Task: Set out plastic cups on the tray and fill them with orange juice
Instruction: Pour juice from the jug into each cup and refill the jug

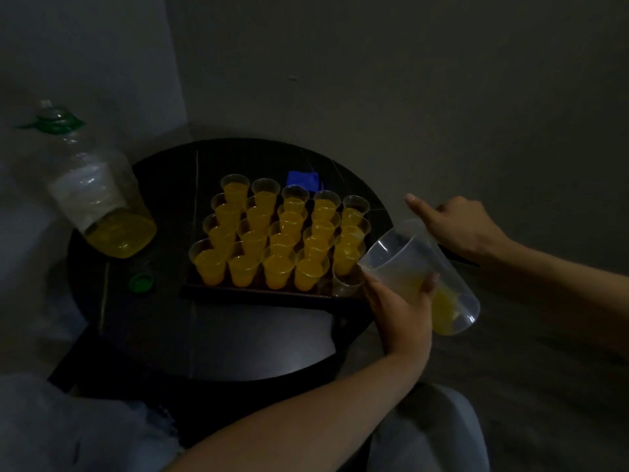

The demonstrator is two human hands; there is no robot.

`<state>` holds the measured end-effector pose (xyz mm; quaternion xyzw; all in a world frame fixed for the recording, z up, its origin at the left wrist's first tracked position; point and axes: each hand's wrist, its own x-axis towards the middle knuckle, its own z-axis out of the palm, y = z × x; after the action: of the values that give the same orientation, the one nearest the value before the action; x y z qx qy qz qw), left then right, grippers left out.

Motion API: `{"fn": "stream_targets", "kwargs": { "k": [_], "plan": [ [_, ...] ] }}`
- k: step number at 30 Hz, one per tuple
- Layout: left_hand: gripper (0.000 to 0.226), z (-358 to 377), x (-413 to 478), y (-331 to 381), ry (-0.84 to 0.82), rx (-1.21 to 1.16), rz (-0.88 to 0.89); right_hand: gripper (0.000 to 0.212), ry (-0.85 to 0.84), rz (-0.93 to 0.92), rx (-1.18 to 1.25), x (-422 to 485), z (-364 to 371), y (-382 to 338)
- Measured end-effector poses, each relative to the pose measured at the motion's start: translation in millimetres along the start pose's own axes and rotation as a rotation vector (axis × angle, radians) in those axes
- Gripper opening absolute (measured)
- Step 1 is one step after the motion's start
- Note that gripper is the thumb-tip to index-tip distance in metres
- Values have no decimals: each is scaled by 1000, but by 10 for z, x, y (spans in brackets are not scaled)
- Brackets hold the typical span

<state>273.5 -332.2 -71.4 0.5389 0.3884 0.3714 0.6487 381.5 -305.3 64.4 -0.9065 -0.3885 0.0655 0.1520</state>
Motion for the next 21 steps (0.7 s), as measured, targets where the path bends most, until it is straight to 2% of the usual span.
{"fn": "stream_targets", "kwargs": {
  "k": [6,12,21],
  "plan": [
    [122,14,-72,11,23,-100,-44,72,-19,-15,-14,-13,56,-56],
    [111,28,-68,-25,18,-112,-59,69,-23,7,-24,-55,47,-107],
    [120,56,-88,-14,20,-138,-48,67,-55,28,-19,-26,34,-130]
  ]
}}
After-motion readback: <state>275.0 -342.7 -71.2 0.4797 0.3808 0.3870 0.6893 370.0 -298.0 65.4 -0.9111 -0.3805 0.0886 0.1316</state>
